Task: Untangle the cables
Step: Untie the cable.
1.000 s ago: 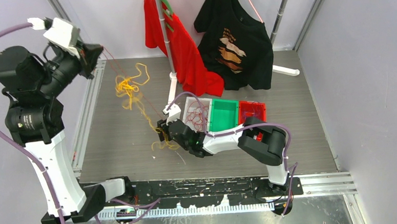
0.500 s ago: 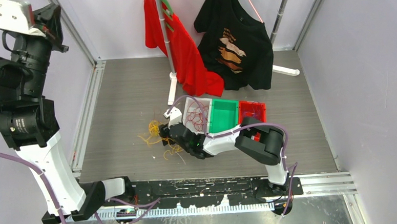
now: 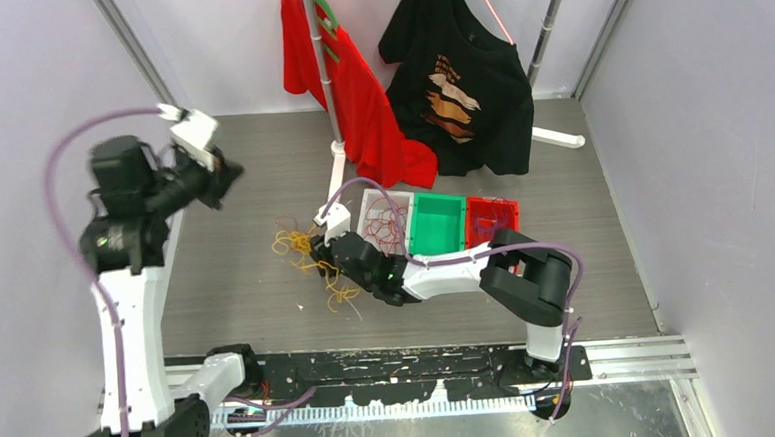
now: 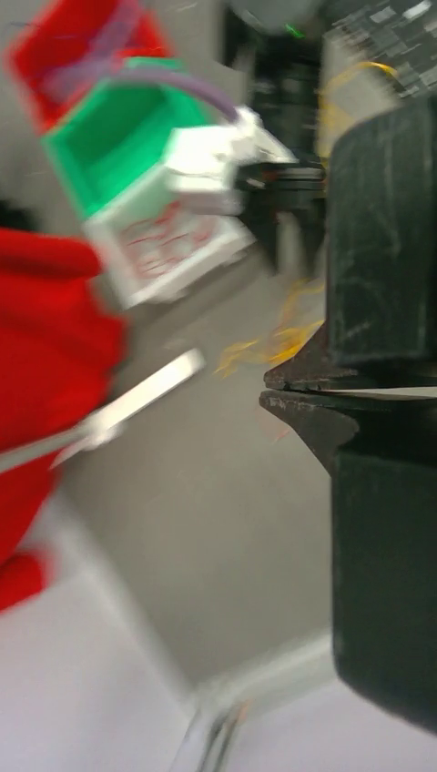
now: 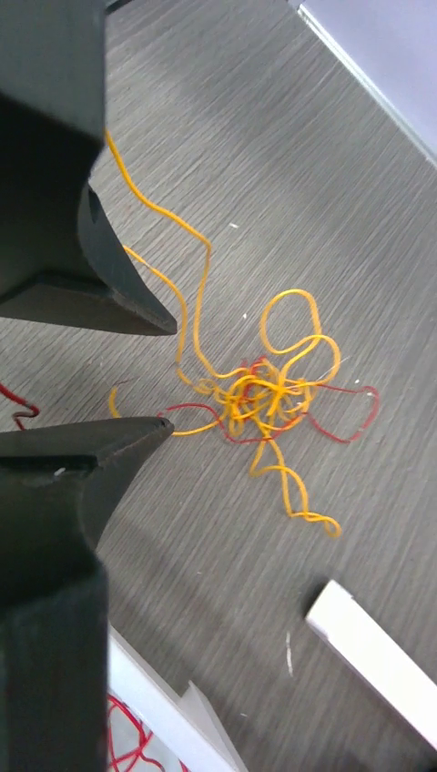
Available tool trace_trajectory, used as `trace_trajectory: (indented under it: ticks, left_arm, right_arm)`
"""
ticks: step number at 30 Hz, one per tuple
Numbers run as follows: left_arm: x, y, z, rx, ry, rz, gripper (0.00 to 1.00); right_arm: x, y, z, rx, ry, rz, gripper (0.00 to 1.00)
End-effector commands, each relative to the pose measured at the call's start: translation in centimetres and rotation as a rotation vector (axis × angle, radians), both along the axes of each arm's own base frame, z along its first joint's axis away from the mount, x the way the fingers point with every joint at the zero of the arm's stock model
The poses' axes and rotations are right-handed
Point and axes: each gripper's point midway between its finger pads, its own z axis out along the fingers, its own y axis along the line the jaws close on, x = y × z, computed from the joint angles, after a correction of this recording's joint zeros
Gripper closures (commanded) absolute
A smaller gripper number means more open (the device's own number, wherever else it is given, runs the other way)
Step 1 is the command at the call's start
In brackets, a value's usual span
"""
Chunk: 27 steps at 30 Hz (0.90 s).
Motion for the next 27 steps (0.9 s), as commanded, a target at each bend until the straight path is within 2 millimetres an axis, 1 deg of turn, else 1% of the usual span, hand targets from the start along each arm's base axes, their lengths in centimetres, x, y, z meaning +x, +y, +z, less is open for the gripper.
trace_trajectory:
  ticks: [1,3,5,6,9,13,18,21,23,25,27]
  left_arm:
    - [-3.4,-2.2,-11.4,0.051,0.283,-0.242,0.95]
    - [-5.0,-3.5,-14.0,-0.01,0.376,-0.327,0.9]
    - [-6.0,-4.6,-15.1,-0.067,0.425,-0.403,0.87]
    - [-6.5,-5.1,-15.5,-0.093,0.445,-0.434,0.84]
    - [-7.7,-6.1,-16.8,-0.09,0.454,-0.523,0.76]
    - [-9.2,-6.8,-19.1,-0.034,0.466,-0.61,0.74]
    - [-11.4,-7.4,-21.9,0.007,0.517,-0.726,0.74]
    - [-11.7,-7.6,-22.8,0.02,0.521,-0.748,0.75]
    - [-11.2,-7.5,-23.4,0.036,0.5,-0.738,0.76]
    - [-10.2,-7.4,-23.8,0.053,0.45,-0.691,0.77]
    - [-8.6,-7.2,-23.9,0.067,0.382,-0.624,0.77]
  right_arm:
    - [-0.2,1.0,6.2,0.096,-0.093,0.051,0.59]
    - [-0.2,1.0,6.9,0.102,-0.104,0.055,0.6]
    - [-0.3,1.0,7.5,0.108,-0.107,0.059,0.6]
    - [-0.3,1.1,7.7,0.113,-0.104,0.06,0.6]
    - [-0.4,1.6,8.0,0.132,-0.077,0.068,0.6]
    - [-1.0,2.4,8.0,0.171,-0.028,0.104,0.61]
    - [-0.5,2.4,7.9,0.211,0.027,0.096,0.66]
    - [0.1,2.3,7.9,0.245,0.074,0.084,0.68]
    - [0.4,2.3,7.8,0.278,0.111,0.085,0.69]
    - [0.5,2.5,7.8,0.308,0.142,0.099,0.7]
    - [0.5,2.7,7.6,0.32,0.161,0.109,0.72]
